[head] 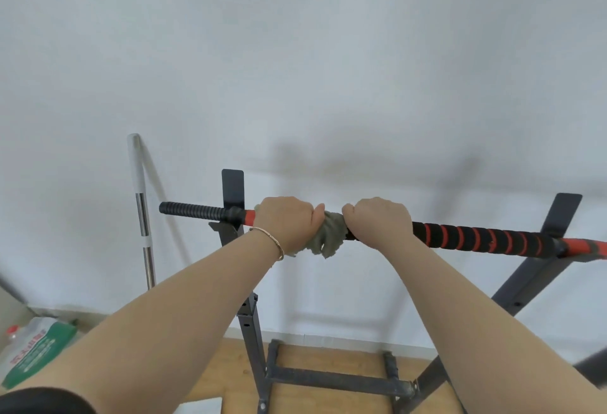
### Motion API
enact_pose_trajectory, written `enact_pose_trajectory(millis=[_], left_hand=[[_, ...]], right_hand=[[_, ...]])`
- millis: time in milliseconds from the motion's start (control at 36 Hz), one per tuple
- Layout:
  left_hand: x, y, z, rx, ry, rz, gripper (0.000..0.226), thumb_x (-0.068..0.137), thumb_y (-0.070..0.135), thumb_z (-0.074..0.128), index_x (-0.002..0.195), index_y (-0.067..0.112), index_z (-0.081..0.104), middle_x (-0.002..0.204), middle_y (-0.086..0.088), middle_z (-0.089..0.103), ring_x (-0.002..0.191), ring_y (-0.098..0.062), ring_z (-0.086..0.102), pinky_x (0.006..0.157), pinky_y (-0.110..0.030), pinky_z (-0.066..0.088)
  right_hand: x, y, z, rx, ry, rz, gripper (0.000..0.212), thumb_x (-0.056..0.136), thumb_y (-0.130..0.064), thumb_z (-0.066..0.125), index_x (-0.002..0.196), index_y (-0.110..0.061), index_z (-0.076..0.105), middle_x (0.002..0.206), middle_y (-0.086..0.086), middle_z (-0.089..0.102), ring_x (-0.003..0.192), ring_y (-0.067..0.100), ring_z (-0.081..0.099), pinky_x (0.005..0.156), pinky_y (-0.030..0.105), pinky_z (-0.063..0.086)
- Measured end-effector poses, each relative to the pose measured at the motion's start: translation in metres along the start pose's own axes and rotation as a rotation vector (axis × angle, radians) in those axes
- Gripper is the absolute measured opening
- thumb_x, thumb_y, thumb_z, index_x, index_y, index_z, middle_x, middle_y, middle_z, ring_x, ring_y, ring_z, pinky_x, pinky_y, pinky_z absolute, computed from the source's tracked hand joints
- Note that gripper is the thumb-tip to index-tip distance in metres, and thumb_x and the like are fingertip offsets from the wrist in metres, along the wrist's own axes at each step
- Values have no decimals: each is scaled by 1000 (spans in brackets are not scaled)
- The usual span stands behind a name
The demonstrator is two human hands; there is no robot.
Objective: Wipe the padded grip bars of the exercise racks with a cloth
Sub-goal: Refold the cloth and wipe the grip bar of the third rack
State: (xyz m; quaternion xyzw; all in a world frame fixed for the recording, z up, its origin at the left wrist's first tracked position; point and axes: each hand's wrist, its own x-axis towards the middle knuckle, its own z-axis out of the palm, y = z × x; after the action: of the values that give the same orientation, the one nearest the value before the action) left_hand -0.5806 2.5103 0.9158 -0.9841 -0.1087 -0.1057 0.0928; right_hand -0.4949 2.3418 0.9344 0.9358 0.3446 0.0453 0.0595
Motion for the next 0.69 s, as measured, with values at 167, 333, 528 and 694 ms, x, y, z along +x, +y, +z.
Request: enact_pose_trajectory(millis=[167,333,528,694], left_hand=[[-1,-16,3,-67,2,-8,71,99,53,9,57,18,56,55,2,56,54,-18,54,56,-30,38],[-5,-10,0,-44,-4,-36,71,100,51,10,54,19,54,50,4,52,47,-17,48,50,-29,26],[-8,-12,-2,-16,-13,16,63,100,45,11,65,19,57,53,5,53,47,-17,45,49,-28,25],[-11,-28,-2,8,-9,51,49,103,43,19,76,17,51,61,3,51,52,-17,44,50,-29,28]], right_hand=[[-29,-9,33,90,764,30,41,96,-16,43,56,-18,38,48,-1,30,44,24,28,48,31,21],[-14,-15,13,23,208,125,19,76,-12,58,63,-12,45,54,-4,35,45,17,29,49,24,20],[13,-23,-30,540,-414,222,45,87,-32,30,73,-9,66,60,4,72,54,21,71,59,29,45],[-5,-19,4,-85,159,-68,32,87,-10,52,63,-15,31,48,-3,42,48,25,40,48,25,22]])
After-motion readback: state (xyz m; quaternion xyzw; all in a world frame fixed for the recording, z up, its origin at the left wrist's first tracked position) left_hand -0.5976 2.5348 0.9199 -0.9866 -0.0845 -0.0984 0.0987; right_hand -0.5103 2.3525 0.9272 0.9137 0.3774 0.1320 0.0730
